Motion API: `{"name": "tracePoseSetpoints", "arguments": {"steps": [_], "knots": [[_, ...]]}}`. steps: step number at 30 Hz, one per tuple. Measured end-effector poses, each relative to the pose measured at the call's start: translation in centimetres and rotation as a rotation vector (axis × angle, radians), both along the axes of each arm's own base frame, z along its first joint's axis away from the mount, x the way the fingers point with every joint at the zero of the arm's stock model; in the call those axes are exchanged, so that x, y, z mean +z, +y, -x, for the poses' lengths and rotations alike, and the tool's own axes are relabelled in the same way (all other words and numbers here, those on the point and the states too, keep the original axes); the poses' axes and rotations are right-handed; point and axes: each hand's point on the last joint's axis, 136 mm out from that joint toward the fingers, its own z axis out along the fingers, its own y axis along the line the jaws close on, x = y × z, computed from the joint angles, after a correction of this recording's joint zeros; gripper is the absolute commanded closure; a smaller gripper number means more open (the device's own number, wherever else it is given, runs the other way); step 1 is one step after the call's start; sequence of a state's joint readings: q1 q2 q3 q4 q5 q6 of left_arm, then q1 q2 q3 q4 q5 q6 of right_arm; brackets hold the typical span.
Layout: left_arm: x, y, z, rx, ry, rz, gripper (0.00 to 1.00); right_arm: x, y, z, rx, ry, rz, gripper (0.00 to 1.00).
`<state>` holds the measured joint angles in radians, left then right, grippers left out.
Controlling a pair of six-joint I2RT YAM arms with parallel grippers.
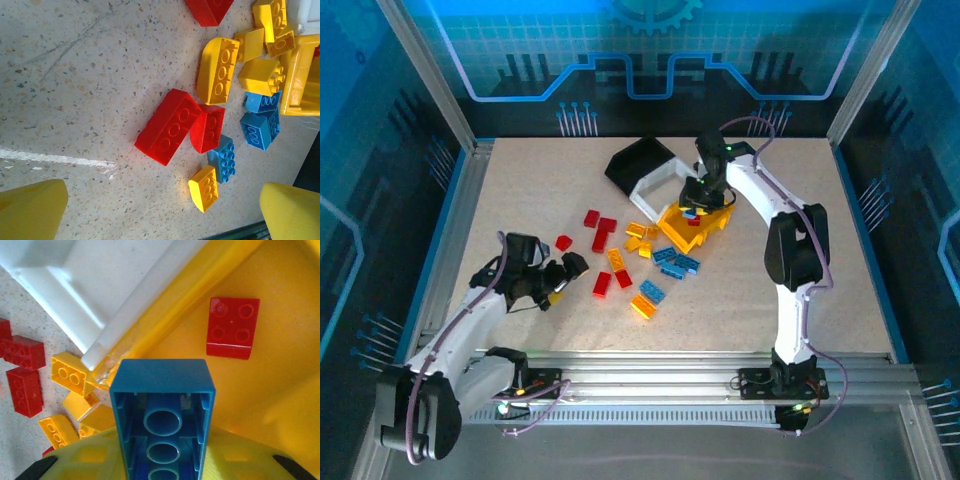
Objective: Sort the legos into containers by color
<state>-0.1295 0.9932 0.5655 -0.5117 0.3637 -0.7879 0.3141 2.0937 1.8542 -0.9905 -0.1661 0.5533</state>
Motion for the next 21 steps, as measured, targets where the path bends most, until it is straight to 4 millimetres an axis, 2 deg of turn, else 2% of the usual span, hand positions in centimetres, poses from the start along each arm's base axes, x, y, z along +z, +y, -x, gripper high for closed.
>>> {"name": "tracePoseSetpoints", "arguments": {"steps": [7,21], "knots": [[-0.5,0.0,0.0,0.001,0.021,-0.003,0.01,-1.9,-0.2,0.1,0.008,0.041,0.016,0.62],[-0.6,0.1,0.0,0.003,0.026,-0.003,0.01,-2.4,-0.3,0.4,0.015,0.052,0.021,0.62]]}}
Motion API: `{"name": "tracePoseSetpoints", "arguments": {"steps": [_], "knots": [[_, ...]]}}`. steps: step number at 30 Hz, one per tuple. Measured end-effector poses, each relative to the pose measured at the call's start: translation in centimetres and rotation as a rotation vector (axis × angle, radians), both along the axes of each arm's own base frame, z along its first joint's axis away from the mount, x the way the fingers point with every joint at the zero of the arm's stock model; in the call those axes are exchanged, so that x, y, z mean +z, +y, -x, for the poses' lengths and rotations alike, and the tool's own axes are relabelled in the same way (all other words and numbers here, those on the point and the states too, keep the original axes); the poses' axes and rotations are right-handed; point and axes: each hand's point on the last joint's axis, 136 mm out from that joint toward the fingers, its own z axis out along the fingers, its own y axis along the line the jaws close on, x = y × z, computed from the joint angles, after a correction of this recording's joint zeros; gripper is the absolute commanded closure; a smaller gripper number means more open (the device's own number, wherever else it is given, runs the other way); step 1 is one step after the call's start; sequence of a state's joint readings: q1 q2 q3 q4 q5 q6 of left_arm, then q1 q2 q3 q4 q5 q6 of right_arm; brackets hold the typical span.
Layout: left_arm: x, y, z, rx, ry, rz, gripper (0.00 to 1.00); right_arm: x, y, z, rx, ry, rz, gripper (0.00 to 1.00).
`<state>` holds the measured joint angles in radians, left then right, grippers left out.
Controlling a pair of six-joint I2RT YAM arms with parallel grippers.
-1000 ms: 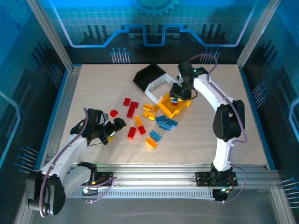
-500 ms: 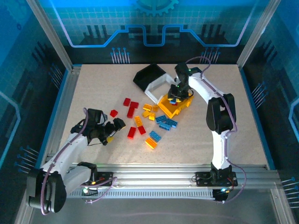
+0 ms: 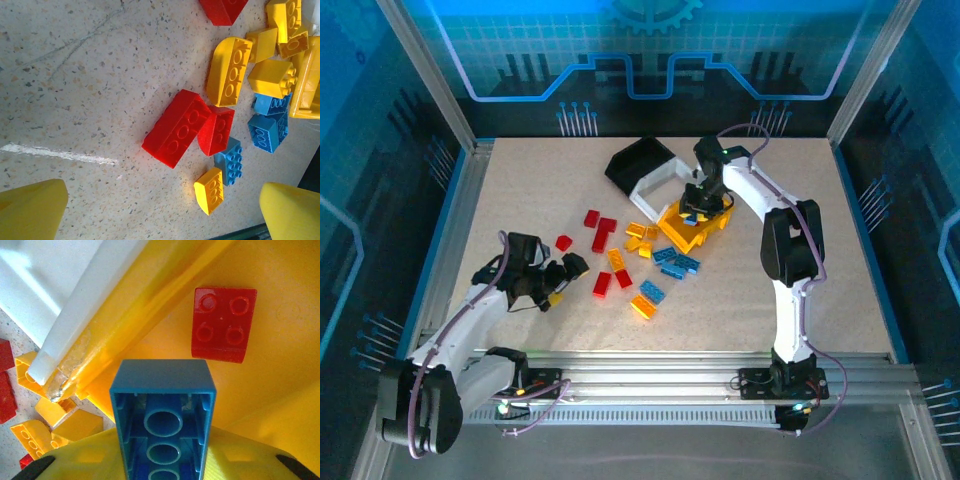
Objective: Sort the legos into containers by color
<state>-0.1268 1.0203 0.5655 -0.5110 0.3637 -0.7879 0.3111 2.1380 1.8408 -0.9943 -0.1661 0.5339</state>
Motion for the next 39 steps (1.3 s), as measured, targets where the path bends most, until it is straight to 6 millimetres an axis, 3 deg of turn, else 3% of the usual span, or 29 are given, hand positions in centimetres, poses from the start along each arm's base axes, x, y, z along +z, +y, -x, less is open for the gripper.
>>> {"name": "tracePoseSetpoints", "arguments": {"steps": [6,14,16,21,26,30,32,35,39], "knots": [[0.0,0.0,0.0,0.000,0.000,0.000,0.01,0.6,0.3,-0.4,0.001,-0.014,-0.013,0.62],[0.0,0.1,0.0,0.002,0.001,0.000,0.01,6.1,2.5,-4.3,-0.004,-0.159,-0.125,0.62],[0.0,0.2,0.1,0.006,0.004,-0.001,0.01,6.8,3.0,-5.3,-0.006,-0.181,-0.146,0.57],[0.2,0.4,0.1,0.016,-0.005,-0.003,0.01,6.1,3.8,-7.6,-0.019,-0.185,-0.163,0.41],[0.3,0.6,0.2,0.023,-0.003,-0.003,0.01,4.3,3.6,-8.3,-0.034,-0.151,-0.153,0.39],[0.3,0.6,0.3,0.023,0.001,-0.003,0.01,4.5,3.0,-7.7,-0.021,-0.150,-0.128,0.37],[0.3,0.6,0.3,0.023,0.001,-0.004,0.01,4.7,2.4,-6.3,0.007,-0.144,-0.098,0.36],[0.2,0.6,0.3,0.024,0.001,-0.003,0.01,5.2,1.4,-2.7,0.070,-0.133,-0.043,0.35],[-0.2,0.6,0.5,0.028,0.011,-0.001,0.01,6.3,1.6,4.1,0.216,-0.139,0.018,0.33]]}}
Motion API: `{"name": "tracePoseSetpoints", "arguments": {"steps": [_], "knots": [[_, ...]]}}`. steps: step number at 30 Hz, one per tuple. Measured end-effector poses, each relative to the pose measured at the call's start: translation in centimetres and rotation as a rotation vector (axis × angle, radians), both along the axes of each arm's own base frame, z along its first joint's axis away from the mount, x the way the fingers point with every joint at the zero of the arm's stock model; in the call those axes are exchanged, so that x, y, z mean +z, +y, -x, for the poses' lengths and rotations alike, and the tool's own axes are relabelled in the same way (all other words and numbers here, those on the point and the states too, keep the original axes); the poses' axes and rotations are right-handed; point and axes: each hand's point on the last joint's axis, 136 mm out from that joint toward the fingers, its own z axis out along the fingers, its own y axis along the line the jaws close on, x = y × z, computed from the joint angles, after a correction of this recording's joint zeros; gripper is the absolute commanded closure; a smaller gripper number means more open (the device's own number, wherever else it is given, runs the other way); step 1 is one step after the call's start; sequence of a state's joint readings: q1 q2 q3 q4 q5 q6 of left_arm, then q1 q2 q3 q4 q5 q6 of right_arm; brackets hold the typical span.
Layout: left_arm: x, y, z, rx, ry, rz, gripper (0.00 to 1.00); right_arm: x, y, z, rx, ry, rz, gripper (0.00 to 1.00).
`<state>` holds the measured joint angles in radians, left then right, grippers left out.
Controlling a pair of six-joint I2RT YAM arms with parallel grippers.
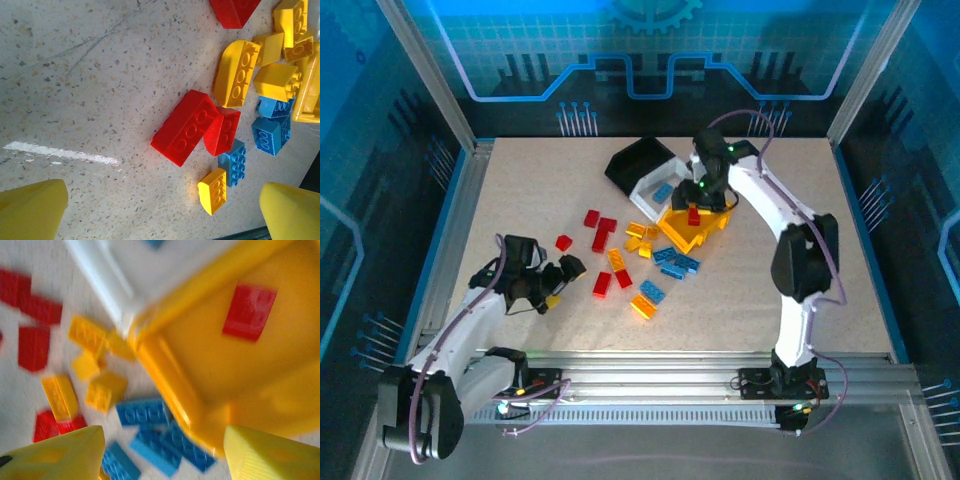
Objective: Sort the legos into containers by color
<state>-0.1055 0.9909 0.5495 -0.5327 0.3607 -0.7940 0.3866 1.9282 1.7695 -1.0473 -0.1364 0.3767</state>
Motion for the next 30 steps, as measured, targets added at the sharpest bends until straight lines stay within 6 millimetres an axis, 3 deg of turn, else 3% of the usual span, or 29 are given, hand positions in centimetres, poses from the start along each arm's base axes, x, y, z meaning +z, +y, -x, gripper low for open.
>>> {"name": "tracePoseSetpoints", "arguments": {"steps": [5,7,10,13,21,30], "knots": [[-0.2,-0.1,-0.5,0.009,0.004,0.009,0.01,-0.1,4.1,8.9,0.293,-0.028,0.070,0.33],[-0.4,-0.2,-0.8,0.013,0.006,0.014,0.01,-1.5,5.6,12.0,0.402,-0.012,0.100,0.33],[-0.4,-0.3,-0.9,0.011,0.005,0.020,0.01,-4.3,6.3,14.7,0.490,0.039,0.165,0.35],[-0.3,-0.3,-1.0,0.010,0.001,0.023,0.01,-6.5,6.5,15.6,0.529,0.072,0.217,0.37],[0.7,-0.2,-0.4,0.010,-0.032,0.026,0.01,-10.3,7.6,16.0,0.576,0.111,0.285,0.40],[0.7,-0.1,0.6,0.012,-0.018,0.023,0.01,-11.8,8.0,14.2,0.574,0.094,0.348,0.48]]}}
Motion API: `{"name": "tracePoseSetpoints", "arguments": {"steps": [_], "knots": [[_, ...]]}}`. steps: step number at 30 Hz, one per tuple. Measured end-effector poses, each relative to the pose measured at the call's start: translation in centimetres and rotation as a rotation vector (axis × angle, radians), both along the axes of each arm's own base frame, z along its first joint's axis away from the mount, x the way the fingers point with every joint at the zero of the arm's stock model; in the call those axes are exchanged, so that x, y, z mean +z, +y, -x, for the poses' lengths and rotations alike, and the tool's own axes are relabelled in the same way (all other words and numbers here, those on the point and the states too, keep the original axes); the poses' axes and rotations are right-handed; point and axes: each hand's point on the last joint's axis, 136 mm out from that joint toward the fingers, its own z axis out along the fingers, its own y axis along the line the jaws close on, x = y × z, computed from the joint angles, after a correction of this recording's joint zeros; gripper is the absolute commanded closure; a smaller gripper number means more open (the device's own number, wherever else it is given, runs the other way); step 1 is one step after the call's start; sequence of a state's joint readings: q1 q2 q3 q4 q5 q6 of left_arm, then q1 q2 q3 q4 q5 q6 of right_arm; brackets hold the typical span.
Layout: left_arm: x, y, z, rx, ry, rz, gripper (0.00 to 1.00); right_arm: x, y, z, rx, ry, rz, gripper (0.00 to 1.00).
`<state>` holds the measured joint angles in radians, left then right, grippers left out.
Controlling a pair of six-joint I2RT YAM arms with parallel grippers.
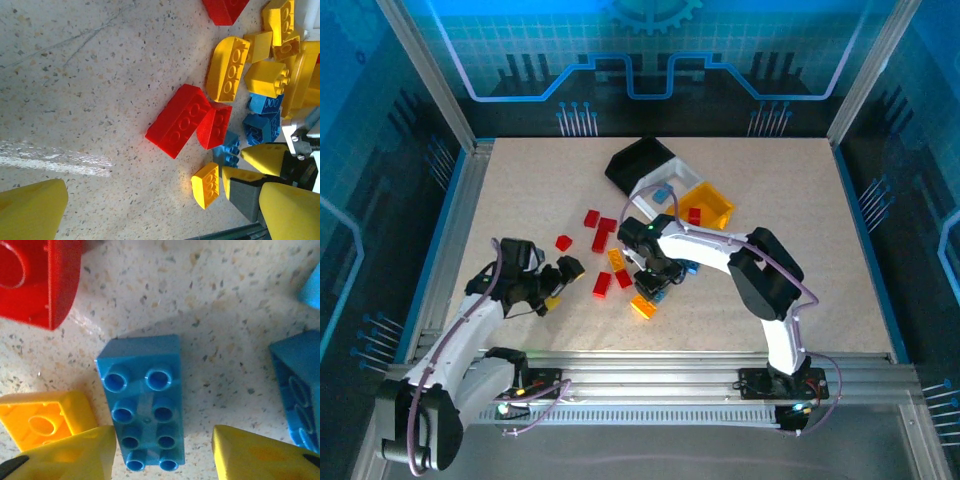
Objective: Sort the legos into containers by color
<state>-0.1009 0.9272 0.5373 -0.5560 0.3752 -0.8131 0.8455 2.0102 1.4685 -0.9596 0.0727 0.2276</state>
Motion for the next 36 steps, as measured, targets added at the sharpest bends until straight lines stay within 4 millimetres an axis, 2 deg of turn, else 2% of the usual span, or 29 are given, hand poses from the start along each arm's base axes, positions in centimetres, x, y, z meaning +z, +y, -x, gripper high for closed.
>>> {"name": "tracePoseSetpoints", "arguments": {"steps": [5,10,20,30,36], "knots": [[0.0,0.0,0.0,0.000,0.002,0.000,0.01,0.0,-0.6,-0.6,-0.025,-0.025,0.028,0.51],[-0.1,0.0,0.0,0.000,0.006,0.000,0.01,0.0,-1.3,-1.1,-0.057,-0.029,0.041,0.45],[-0.3,0.0,0.1,0.001,0.012,-0.001,0.01,0.0,-0.5,-0.5,-0.046,-0.007,0.013,0.44],[-0.4,0.1,0.6,0.001,0.012,-0.001,0.01,0.0,0.0,-0.8,-0.046,-0.017,-0.009,0.44],[-0.5,0.1,0.7,0.001,0.017,-0.001,0.01,-0.5,-0.4,-1.0,-0.046,-0.036,0.010,0.42]]}}
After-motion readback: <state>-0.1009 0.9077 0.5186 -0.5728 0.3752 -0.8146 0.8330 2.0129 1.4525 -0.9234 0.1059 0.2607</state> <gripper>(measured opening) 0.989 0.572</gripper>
